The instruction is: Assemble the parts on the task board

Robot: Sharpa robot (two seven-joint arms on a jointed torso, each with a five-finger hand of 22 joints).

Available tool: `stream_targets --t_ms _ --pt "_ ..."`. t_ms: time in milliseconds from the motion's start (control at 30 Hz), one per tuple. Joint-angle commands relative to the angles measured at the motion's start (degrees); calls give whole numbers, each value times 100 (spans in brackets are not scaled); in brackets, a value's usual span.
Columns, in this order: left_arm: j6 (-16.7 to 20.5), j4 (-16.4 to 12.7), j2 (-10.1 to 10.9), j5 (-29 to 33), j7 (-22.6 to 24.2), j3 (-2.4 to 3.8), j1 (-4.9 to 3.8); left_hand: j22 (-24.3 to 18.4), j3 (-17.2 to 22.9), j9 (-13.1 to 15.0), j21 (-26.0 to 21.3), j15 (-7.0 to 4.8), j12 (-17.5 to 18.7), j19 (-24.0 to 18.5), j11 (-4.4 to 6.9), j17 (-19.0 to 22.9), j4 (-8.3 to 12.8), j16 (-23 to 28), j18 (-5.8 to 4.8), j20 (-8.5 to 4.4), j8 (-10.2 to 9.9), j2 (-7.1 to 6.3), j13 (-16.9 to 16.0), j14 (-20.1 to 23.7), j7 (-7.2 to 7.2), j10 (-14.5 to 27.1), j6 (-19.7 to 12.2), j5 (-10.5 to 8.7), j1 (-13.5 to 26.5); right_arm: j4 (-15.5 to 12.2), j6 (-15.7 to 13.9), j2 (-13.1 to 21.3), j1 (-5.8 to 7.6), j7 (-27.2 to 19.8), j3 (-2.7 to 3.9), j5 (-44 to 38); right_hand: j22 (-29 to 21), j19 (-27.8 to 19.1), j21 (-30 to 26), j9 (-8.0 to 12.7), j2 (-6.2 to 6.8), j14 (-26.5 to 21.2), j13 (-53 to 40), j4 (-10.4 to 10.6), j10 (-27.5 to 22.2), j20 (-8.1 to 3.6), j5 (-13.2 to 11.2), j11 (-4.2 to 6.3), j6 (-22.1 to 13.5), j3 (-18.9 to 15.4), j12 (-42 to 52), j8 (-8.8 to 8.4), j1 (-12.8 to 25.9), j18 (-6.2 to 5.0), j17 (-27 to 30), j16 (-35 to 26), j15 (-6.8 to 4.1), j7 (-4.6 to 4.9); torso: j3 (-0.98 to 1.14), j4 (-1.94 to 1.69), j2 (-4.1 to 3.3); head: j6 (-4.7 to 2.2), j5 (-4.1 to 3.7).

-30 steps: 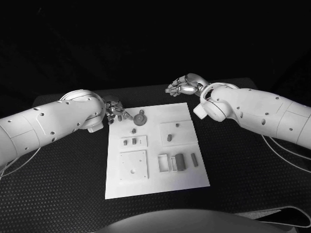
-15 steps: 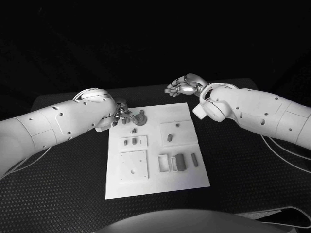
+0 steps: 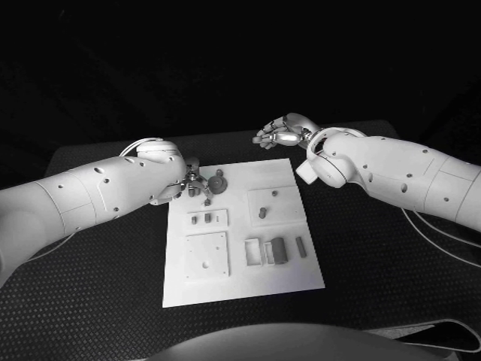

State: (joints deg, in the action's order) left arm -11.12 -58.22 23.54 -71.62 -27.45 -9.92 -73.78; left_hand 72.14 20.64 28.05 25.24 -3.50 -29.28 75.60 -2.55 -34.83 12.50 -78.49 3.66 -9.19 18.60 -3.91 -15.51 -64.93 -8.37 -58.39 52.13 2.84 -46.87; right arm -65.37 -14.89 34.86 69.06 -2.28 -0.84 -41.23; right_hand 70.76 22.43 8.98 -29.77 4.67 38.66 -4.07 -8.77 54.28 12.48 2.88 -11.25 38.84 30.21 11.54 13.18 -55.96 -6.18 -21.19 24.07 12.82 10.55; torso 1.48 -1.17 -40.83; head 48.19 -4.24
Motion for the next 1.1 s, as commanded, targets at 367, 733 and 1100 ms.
stream_targets --t_ms 367,733,1100 --pt "-112 3 -72 -116 85 -27 49 49 20 71 -24 -76 122 69 43 -42 7 -16 375 -25 140 32 -50 -93 78 -487 208 0 77 4 72 -6 -2 -37 1 -3 9 58 -26 11 8 43 7 42 29 4 -10 7 -54 1 -39 25 28 -17 1 -29 7 370 -3 -2 2 15 -10" --pt "117 -4 -77 -34 162 -36 81 106 83 159 -14 -146 148 118 114 -81 194 -45 340 -70 234 32 -150 -154 153 -704 359 2 -119 12 71 -12 -2 -37 1 -3 11 59 -29 12 8 42 7 43 29 5 -10 7 -55 0 -40 26 29 -17 1 -29 7 371 4 4 4 28 -18" --pt "277 18 -135 -10 204 -40 169 117 86 190 -11 -165 168 165 132 -89 191 -49 328 -92 252 51 -190 -204 169 -766 391 1 -88 25 74 -32 -2 -35 1 -2 13 60 -32 14 5 43 7 47 29 5 -10 7 -55 0 -40 27 32 -18 1 -30 7 371 7 5 3 5 -42"
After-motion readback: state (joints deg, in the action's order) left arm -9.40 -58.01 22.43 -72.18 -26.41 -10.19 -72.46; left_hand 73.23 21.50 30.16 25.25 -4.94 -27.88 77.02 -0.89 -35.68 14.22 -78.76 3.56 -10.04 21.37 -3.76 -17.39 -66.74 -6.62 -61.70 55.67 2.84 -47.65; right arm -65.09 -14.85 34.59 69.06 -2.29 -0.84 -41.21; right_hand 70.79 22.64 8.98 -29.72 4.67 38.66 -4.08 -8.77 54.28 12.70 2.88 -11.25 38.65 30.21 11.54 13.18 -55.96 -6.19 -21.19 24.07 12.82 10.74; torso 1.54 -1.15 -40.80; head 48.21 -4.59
